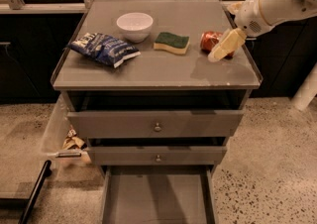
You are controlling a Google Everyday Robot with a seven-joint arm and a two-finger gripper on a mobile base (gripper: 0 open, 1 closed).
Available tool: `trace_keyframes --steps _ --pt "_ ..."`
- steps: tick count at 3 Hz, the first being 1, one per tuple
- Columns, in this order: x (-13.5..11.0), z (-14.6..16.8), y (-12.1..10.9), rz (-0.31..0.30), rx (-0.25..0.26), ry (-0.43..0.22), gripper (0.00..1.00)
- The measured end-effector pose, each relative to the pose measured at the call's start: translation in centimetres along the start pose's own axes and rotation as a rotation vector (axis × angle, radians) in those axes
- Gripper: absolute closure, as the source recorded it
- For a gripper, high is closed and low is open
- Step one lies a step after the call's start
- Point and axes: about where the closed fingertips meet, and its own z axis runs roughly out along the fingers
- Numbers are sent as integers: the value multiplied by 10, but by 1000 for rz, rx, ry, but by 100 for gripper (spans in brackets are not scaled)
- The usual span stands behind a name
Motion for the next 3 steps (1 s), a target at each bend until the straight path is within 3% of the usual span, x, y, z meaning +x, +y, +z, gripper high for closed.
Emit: trace_keyframes --steps 3 --pt "33 57 -4 89 -54 33 0"
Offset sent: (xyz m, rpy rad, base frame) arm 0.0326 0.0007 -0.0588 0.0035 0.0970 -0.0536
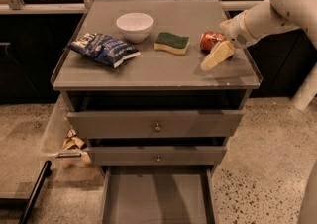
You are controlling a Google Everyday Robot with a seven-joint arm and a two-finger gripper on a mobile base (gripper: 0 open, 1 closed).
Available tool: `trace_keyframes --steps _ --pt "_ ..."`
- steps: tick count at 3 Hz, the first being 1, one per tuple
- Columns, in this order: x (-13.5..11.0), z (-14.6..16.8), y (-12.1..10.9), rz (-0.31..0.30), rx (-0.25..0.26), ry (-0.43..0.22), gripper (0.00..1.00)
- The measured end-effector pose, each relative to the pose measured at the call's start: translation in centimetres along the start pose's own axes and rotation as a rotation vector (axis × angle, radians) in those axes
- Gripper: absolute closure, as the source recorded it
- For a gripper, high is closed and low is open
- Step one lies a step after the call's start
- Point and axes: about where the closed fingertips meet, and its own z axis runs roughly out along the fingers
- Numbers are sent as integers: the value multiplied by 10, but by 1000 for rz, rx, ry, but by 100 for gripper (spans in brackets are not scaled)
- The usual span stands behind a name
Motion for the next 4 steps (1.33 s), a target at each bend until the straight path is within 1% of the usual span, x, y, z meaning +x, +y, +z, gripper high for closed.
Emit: trace_keyframes --steps 1,2,4 --pt "12 12 -3 40 -25 -7 0" --pt "12 12 -3 40 -26 -8 18" --pt "12 13 -3 40 -26 -8 64"
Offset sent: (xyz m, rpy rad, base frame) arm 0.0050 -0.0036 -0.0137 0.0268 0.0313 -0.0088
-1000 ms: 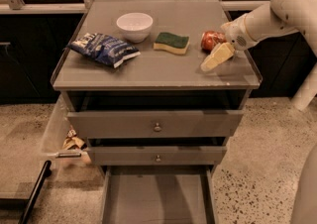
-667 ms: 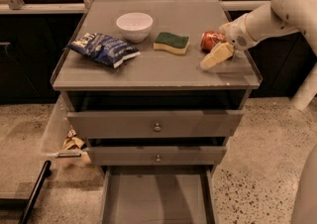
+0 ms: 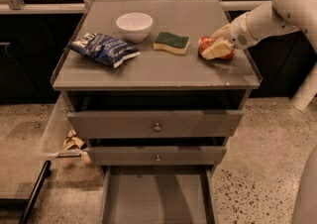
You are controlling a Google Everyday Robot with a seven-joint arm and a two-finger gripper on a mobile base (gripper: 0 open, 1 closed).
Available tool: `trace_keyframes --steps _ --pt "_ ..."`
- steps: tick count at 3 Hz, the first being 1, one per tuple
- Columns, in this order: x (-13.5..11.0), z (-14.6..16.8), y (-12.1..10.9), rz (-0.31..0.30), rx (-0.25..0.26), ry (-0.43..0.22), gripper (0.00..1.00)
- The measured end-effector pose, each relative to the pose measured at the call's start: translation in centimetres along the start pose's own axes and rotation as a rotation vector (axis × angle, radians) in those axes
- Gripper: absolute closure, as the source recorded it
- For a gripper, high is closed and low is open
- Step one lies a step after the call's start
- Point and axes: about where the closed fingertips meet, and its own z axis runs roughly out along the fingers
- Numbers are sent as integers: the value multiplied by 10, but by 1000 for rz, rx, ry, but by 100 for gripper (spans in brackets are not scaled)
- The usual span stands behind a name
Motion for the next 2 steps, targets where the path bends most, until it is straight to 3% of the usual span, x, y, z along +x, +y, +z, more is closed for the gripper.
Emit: trace_keyframes --steps 1,2 --pt "0 0 0 0 0 0 88" --pt "0 0 0 0 0 0 100"
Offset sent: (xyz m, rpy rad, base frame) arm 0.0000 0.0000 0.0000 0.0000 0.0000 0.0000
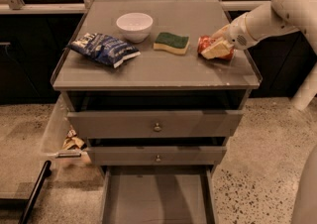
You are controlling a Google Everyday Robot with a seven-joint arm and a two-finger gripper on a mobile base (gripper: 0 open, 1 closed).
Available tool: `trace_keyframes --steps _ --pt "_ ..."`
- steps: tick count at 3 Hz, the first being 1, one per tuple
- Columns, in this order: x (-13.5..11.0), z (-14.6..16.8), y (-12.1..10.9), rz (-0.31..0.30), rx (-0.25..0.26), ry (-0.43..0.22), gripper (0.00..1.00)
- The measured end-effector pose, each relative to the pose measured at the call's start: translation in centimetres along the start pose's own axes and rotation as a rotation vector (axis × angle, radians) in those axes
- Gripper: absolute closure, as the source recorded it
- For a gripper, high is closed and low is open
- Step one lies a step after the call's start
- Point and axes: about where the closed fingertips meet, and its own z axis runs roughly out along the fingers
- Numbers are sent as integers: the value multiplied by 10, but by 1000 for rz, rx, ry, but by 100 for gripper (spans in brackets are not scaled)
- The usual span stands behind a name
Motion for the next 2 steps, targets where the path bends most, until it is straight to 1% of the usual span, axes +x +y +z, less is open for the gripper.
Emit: trace_keyframes --steps 2 --pt "-7 -8 -2 0 0 0 100"
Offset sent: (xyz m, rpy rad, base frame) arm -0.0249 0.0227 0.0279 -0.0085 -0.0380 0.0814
